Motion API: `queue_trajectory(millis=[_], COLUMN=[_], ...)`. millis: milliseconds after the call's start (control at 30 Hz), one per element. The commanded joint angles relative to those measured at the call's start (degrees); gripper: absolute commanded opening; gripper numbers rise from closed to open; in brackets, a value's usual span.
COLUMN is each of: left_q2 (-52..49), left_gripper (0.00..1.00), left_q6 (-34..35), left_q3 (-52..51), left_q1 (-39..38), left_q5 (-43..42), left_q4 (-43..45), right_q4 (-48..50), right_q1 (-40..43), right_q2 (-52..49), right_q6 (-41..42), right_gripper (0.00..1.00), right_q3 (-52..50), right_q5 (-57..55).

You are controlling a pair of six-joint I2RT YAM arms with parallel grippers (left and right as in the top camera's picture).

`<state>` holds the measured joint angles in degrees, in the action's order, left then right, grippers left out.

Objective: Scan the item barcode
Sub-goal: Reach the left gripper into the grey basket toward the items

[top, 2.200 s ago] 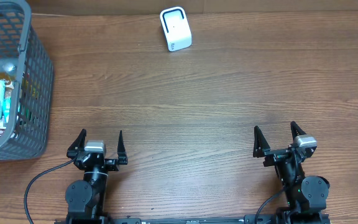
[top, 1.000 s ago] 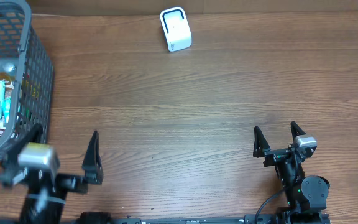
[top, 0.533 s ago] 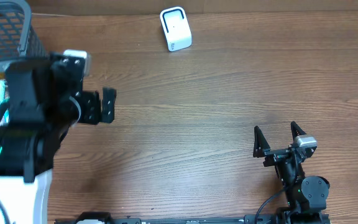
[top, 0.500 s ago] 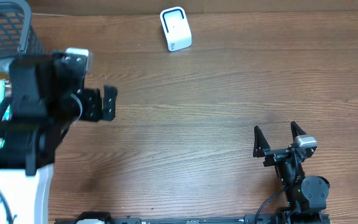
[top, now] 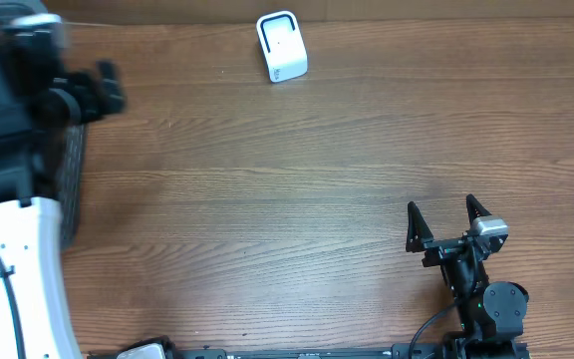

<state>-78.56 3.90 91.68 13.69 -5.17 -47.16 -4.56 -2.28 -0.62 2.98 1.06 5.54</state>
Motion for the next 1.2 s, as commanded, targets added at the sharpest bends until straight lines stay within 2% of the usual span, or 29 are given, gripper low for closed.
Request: queue_trajectory(millis=[0, 200, 500, 700, 833, 1167], left_q2=[0.13, -3.61, -11.47, -12.11, -13.64, -22.58], left_gripper=[0.99, 0.99, 1.0, 1.0, 1.0, 1.0], left_q6=[3.43, 3.85, 3.78, 1.31, -2.12, -5.11], left_q3=[1.55, 1.38, 1.38, 1.36, 1.33, 1.33], left_q1=[7.96, 20.02, 25.29, 28.83, 29.05, 29.05], left_q5=[1.07, -1.11, -1.31, -1.36, -1.57, -2.62], left_q4=[2.03, 0.72, -2.12, -2.21, -2.86, -7.76], right_q4=[0.15, 0.15, 0.15, 0.15, 0.15, 0.15], right_q1=[0.15, 0.15, 0.15, 0.15, 0.15, 0.15], right_q2=[0.46, 0.46, 0.46, 0.46, 0.46, 0.46], right_q6=[0.02, 0.02, 0.02, 0.02, 0.02, 0.04], right_gripper=[1.0, 1.0, 1.0, 1.0, 1.0, 1.0], right_q3=[-0.61, -0.61, -0.61, -0.61, -0.61, -0.61], right_q5=[-0.5, -0.5, -0.5, -0.5, -0.5, -0.5])
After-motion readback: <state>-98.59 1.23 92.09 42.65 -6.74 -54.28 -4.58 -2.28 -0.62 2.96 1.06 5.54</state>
